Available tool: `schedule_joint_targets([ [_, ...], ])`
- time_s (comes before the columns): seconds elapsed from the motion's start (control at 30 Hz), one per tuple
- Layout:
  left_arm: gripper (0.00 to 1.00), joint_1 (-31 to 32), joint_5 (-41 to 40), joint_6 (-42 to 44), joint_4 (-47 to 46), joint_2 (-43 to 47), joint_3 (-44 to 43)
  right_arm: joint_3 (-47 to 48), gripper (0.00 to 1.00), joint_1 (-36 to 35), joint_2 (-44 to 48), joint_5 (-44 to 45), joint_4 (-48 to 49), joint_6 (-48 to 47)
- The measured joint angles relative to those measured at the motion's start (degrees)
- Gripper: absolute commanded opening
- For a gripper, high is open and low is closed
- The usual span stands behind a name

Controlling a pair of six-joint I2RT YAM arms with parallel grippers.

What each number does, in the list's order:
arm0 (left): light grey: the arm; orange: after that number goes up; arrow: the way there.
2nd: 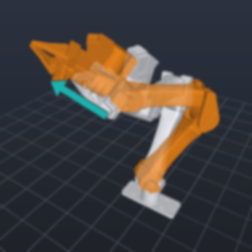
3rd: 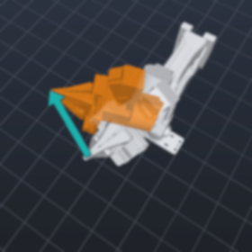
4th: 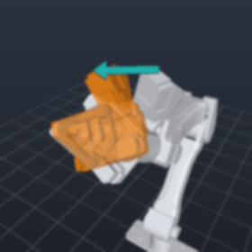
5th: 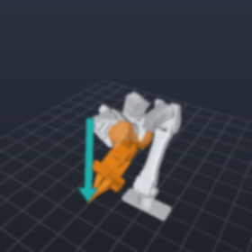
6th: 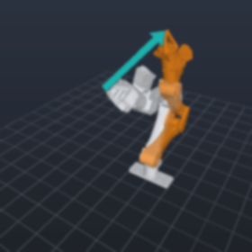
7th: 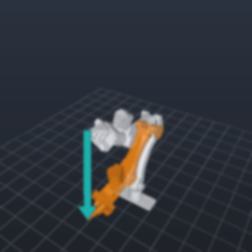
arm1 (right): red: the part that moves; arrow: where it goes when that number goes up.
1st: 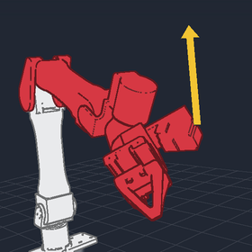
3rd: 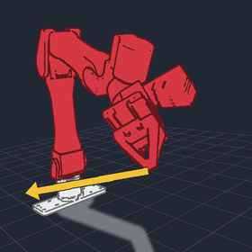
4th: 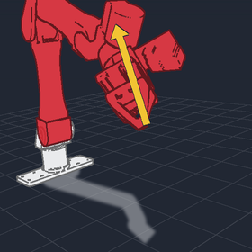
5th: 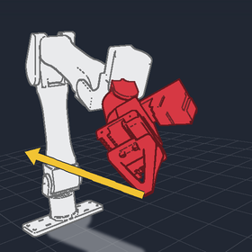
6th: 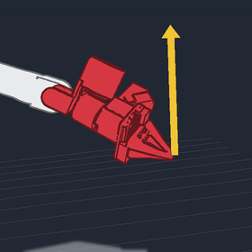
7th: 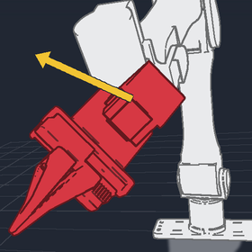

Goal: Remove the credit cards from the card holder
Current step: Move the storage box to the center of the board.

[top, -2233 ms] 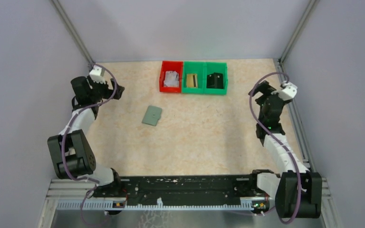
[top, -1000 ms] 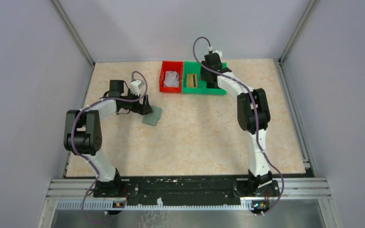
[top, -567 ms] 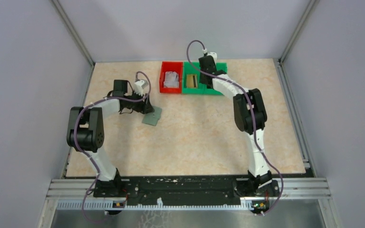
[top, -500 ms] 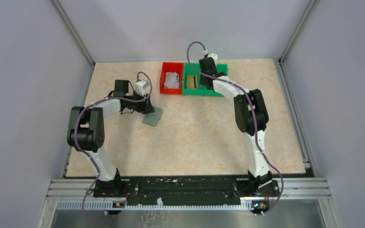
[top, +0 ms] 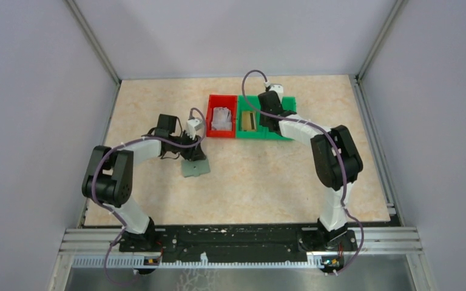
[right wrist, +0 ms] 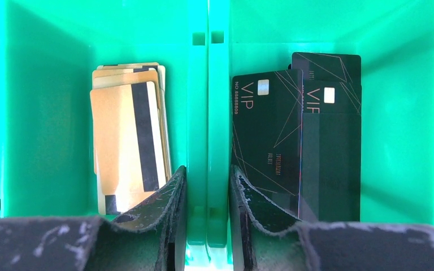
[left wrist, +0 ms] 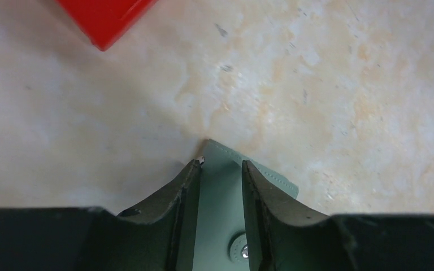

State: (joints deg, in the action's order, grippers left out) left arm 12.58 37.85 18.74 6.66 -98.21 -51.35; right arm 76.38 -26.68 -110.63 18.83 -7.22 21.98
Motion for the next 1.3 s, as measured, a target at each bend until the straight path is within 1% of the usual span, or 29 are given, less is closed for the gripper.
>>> schedule_joint_targets([
  [0.13,0.39,0.61,1.86,-0.11,2.45,4.11,3.72,-4.37,0.05,-1.03,3.28,0.02,0.42,0.26],
  [0.2,0.43,0.72,2.78,-0.39,4.26,5.68,3.76,-6.43,0.05,-1.90,4.70,0.28,0.98,0.44],
  [0.23,0.46,0.72,3.08,-0.59,5.31,6.49,3.48,-7.21,0.04,-2.40,5.31,0.44,1.27,0.61],
  [0.27,0.53,0.72,3.34,-0.68,6.34,7.28,3.06,-8.22,0.04,-2.99,5.99,0.66,1.51,0.79],
  [0.37,0.80,0.48,3.78,-0.70,10.23,9.64,-0.07,-10.51,0.03,-4.79,7.54,1.05,2.38,1.42],
  [0.43,0.93,0.04,4.13,0.02,12.61,11.26,-3.28,-11.72,0.02,-5.90,8.31,1.42,2.86,1.90],
  [0.47,0.97,-0.22,4.39,0.90,14.34,11.91,-5.31,-12.20,0.01,-6.54,8.63,1.75,2.97,2.25],
  [0.57,0.99,-0.90,4.39,6.08,19.65,13.05,-10.23,-12.46,0.01,-7.72,8.94,2.64,2.71,3.34],
  [0.63,0.99,-1.75,3.93,10.34,23.50,13.38,-11.78,-12.63,0.13,-8.22,9.18,3.34,2.45,4.42],
  [0.73,0.98,-3.50,3.23,16.13,29.35,13.25,-11.74,-13.05,0.27,-8.59,9.90,4.07,1.40,6.27],
  [0.83,0.95,-4.74,1.79,20.33,33.38,13.20,-11.02,-13.92,0.56,-8.96,11.19,4.66,-0.07,7.78],
  [0.87,0.93,-5.01,1.05,21.59,34.21,13.20,-10.58,-14.36,0.64,-9.09,11.78,4.74,-0.50,8.59],
  [0.93,0.90,-4.98,-0.28,23.30,35.67,13.20,-9.99,-15.52,0.76,-9.62,13.97,5.25,-0.94,9.29],
  [1.0,0.88,-5.16,-0.96,24.52,36.92,13.20,-9.94,-16.37,0.82,-10.45,16.52,5.62,-0.98,9.31],
  [1.07,0.87,-5.70,-0.79,25.09,37.94,13.20,-10.03,-16.41,0.84,-11.63,19.12,5.92,-0.83,8.59],
  [1.1,0.89,-6.16,-0.74,25.22,38.40,13.16,-10.16,-16.41,0.85,-12.46,20.44,6.14,-0.59,7.89],
  [1.17,0.97,-7.89,-0.52,25.20,39.21,12.98,-11.02,-16.39,0.85,-14.93,22.99,6.71,0.07,5.90],
  [1.23,0.99,-10.99,-0.15,23.85,39.41,12.39,-12.96,-15.91,0.86,-18.43,24.55,6.91,0.96,3.39],
  [1.3,0.99,-15.67,0.44,21.79,39.23,11.34,-16.04,-13.90,0.86,-22.36,24.17,6.49,1.03,0.98],
])
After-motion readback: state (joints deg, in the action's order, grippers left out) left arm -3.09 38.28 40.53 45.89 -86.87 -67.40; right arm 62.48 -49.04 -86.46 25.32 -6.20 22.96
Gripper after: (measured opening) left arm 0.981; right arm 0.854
